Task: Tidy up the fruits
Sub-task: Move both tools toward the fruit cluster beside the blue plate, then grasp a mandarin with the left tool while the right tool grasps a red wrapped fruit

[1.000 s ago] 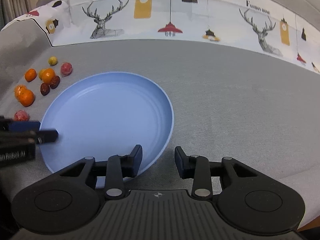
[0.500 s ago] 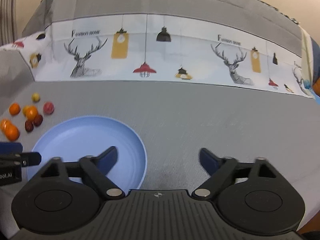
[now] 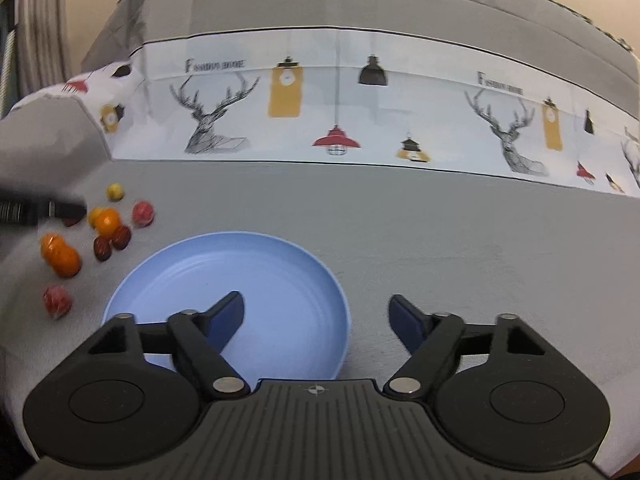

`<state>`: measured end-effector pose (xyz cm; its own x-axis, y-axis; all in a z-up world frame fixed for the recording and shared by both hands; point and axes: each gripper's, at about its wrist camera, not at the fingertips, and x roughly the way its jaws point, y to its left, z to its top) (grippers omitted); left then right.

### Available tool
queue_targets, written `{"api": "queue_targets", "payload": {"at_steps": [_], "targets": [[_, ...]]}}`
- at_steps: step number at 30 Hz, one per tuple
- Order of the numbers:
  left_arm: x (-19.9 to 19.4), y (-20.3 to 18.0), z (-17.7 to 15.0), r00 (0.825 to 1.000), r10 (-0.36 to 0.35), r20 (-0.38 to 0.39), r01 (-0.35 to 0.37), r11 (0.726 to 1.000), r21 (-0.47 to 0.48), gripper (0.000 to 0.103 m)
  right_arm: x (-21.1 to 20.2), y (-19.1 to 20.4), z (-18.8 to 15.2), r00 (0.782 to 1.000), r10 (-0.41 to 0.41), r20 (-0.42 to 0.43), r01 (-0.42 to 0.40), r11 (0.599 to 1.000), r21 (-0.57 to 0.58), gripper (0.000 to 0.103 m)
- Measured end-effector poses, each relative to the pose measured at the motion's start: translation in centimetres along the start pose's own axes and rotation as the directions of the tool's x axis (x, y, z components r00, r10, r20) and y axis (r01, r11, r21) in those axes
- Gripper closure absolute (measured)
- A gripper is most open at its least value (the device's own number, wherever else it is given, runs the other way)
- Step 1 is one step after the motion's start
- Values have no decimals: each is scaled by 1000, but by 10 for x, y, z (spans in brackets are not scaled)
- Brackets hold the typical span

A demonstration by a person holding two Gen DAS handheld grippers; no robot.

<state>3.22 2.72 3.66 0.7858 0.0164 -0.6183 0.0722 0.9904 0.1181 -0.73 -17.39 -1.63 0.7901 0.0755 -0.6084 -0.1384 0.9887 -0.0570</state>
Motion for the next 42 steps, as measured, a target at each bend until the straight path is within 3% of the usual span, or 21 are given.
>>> {"api": "queue_targets", "payload": {"at_steps": [2, 4, 8, 18, 28, 31, 34, 37, 42], "targets": [[13, 22, -5, 999, -28, -36, 28, 1000, -10, 59, -1, 5, 2, 1000, 12, 0, -12, 1000, -14, 33], [32, 46, -14, 989, -73, -131, 57, 991, -120, 61, -4, 8, 5, 1000, 21, 12, -21, 1000, -17, 37], [36, 79, -17, 988, -95, -119, 54, 949, -310, 61, -10, 13, 13, 999, 37, 28, -36, 999, -10, 40], [61, 97, -22, 959, -150, -240, 43, 915, -401, 61, -31, 46, 25, 987, 143, 71, -141, 989, -32, 40], [64, 115, -29, 953, -184, -240, 39, 861, -507, 61, -42, 64, 31, 972, 225, 71, -222, 974, -43, 37], [62, 117, -28, 962, -134, -239, -6, 862, -506, 61, -43, 67, 30, 968, 238, 73, -235, 971, -48, 34], [62, 118, -28, 962, -131, -239, -8, 863, -506, 61, -39, 67, 27, 968, 244, 58, -242, 969, -46, 34], [67, 112, -26, 952, -152, -267, 7, 881, -474, 60, -37, 67, 25, 964, 259, 59, -257, 966, -44, 34], [72, 96, -23, 953, -109, -282, -8, 923, -385, 48, -27, 68, 13, 956, 290, 45, -288, 956, -51, 33]]}}
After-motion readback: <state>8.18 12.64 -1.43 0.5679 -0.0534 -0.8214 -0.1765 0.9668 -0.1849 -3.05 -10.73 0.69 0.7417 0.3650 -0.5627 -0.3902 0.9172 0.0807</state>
